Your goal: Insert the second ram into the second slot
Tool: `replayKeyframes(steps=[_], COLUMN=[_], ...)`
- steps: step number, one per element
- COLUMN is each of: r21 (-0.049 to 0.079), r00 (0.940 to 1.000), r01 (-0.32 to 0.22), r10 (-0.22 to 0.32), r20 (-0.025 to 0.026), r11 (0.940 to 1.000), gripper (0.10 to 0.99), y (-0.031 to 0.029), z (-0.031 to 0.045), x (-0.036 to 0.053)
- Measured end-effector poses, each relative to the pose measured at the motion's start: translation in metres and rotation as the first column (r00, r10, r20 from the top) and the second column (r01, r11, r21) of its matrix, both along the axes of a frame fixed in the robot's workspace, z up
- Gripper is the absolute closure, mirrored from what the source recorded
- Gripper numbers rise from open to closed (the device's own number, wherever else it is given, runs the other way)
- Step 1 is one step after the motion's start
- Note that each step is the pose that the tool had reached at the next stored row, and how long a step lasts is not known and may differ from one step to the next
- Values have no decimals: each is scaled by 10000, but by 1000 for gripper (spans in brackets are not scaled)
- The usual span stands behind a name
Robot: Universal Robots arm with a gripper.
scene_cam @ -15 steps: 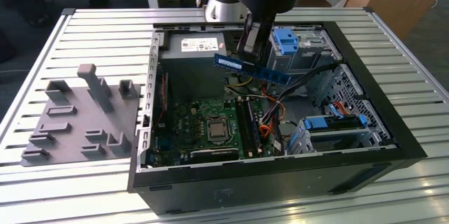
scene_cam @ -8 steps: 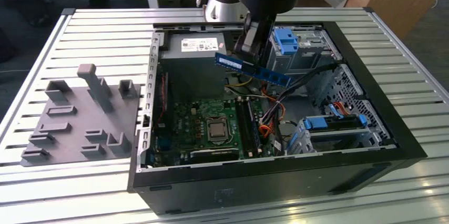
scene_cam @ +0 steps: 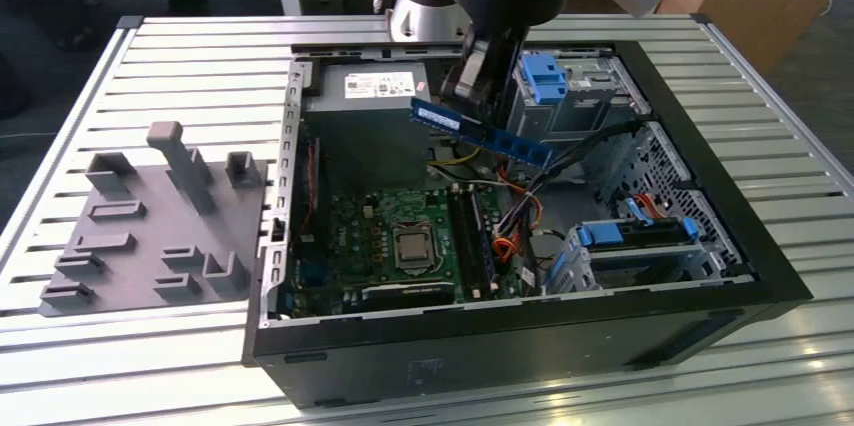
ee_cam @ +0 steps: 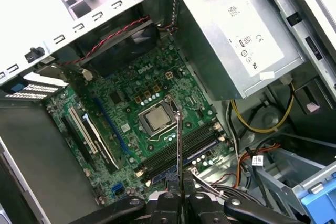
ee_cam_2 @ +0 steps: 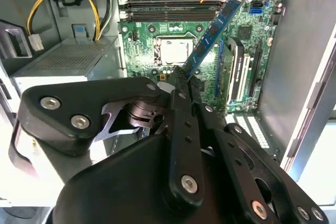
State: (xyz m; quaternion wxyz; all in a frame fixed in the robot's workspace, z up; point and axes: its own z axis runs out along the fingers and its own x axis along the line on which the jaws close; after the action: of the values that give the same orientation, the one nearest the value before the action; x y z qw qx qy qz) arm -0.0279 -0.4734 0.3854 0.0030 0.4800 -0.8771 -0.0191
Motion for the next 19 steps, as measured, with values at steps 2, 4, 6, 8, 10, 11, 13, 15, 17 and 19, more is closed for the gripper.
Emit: replayKeyframes(steps=[2, 4, 6, 8, 10, 11, 13, 15, 17, 19], r21=[-1, 0, 0, -2, -2, -3, -4, -4, -4, -4], r00=[9999, 9996, 9990, 9982, 9971, 9965, 9950, 9933, 9914, 9893], r01=[136, 282, 446, 604, 759, 838, 997, 1158, 1310, 1459], r10=[-136, -282, -446, -604, -759, -838, -997, -1158, -1310, -1459], r20=[0, 0, 0, 0, 0, 0, 0, 0, 0, 0], r11=[9999, 9996, 9990, 9982, 9971, 9965, 9950, 9933, 9914, 9893], gripper=[949, 949, 949, 949, 949, 949, 949, 949, 949, 949], y=[0, 0, 0, 0, 0, 0, 0, 0, 0, 0], z=[0, 0, 0, 0, -1, -1, -1, -1, -2, -2], x=[0, 0, 0, 0, 0, 0, 0, 0, 0, 0])
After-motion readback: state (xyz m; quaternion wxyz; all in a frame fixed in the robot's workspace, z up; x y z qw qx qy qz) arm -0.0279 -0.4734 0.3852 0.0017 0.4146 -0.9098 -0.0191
